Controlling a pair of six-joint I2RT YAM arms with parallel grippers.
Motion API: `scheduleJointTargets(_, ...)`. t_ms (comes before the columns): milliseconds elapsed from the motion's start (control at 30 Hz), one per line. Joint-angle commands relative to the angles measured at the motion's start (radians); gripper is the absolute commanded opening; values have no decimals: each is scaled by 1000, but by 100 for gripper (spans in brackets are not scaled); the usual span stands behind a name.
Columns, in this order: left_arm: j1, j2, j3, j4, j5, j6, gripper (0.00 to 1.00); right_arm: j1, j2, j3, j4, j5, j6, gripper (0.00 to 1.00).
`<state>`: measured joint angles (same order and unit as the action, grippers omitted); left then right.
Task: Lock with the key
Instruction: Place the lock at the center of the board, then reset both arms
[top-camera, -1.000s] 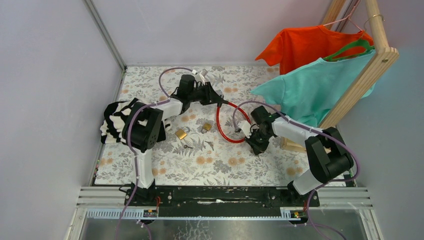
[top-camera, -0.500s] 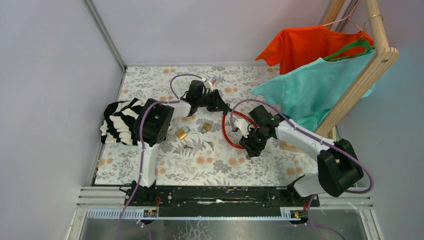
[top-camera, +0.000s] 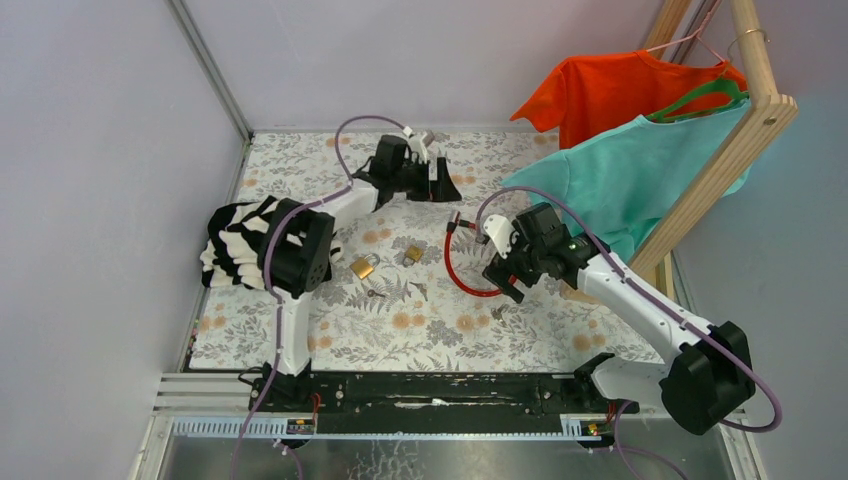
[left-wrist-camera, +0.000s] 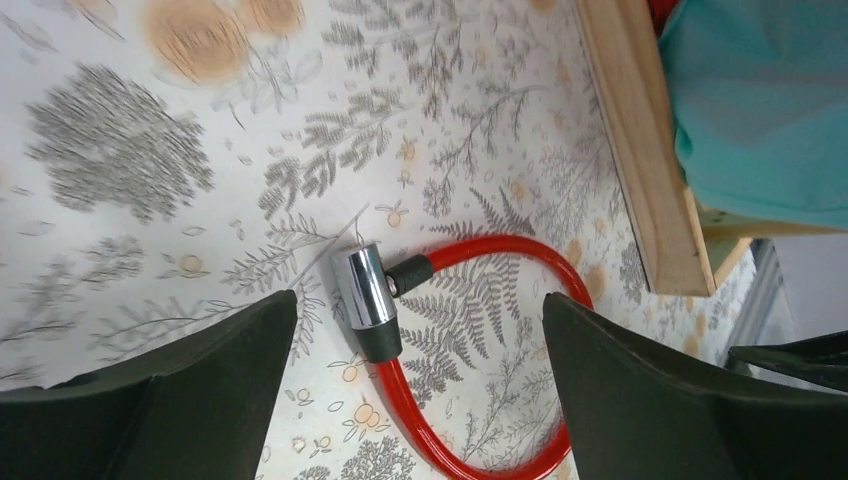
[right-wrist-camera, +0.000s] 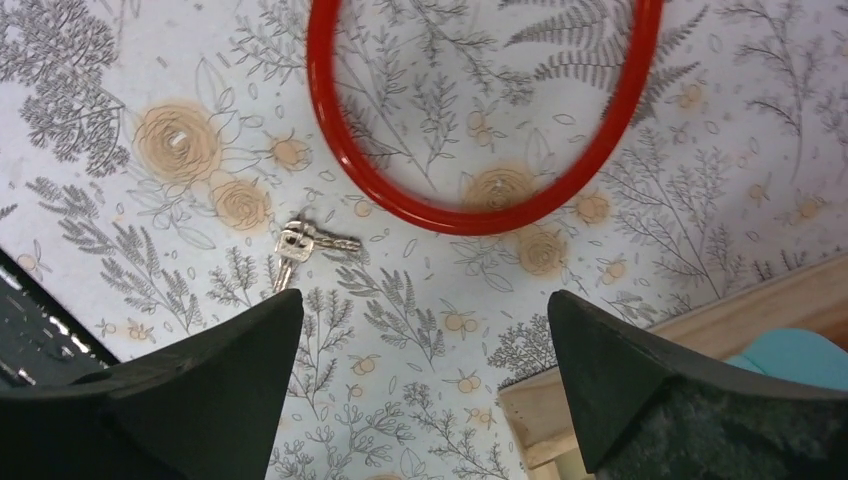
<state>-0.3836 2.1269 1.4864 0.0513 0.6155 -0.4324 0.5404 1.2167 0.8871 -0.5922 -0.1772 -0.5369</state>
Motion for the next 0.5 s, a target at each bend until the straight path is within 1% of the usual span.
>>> scheduleJointTargets(0,19,-140,65,-115,-133,171,100,-21,-30,57,48,73,46,99)
scheduleJointTargets(133,41,-246,39,-154,-275,261,100,-22,-48,87,87,77,82,99)
scheduleJointTargets(200,58,-310,6,-152,-341,309,100,-25,-61,89,133,90,113,99)
scheduleJointTargets(267,79,-388,-57,-114,-400,370,100,-24,-72,83,185,124,150,99)
scheduleJointTargets(333,103,-495,-156,-27,-458,404,100,-28,-70,79,238,176,188,99)
scheduleJointTargets(400,112,-594,-241,39,-575,408,100,-38,-59,76,281,199,206,99)
scheduleJointTargets(467,113,-678,-304,53,-679,442,100,-52,-46,78,323,195,232,99)
